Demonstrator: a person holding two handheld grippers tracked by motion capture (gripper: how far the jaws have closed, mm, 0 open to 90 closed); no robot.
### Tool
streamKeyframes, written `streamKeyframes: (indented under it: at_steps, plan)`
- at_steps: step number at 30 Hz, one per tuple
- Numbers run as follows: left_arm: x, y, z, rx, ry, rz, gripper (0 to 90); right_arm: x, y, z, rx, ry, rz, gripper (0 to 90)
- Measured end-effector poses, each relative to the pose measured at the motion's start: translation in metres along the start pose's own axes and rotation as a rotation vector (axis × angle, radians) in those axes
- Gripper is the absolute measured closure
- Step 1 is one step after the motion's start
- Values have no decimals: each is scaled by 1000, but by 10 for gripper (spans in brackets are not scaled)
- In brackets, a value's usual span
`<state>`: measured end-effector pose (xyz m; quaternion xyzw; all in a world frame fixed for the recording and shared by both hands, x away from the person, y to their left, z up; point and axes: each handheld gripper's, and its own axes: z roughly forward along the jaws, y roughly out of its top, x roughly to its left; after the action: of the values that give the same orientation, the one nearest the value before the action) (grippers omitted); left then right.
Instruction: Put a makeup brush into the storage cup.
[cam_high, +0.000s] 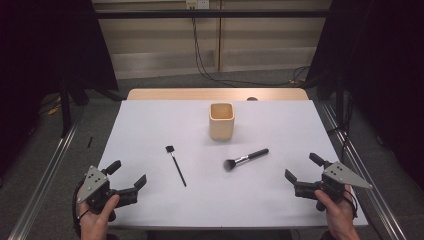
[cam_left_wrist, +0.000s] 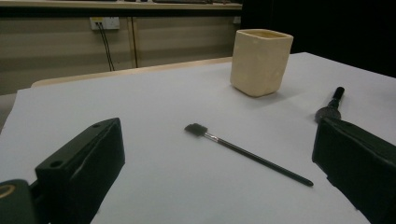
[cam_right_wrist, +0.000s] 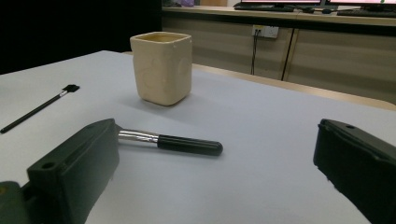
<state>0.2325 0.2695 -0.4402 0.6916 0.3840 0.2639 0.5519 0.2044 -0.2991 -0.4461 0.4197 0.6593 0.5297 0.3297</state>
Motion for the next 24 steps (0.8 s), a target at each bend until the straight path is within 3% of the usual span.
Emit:
streamKeyframes:
  at_steps: [7, 18, 24]
  plan:
    - [0, 1, 1, -5, -12, -8, 24, -1, 0, 0, 3, 2, 1, 0]
    - [-1, 4, 3, 30, -33, -14, 39, 2, 0, 0, 0, 9, 1, 0]
    - [-5, 13, 7, 22, -34, 6, 35, 5, 0, 2, 0, 18, 5, 0]
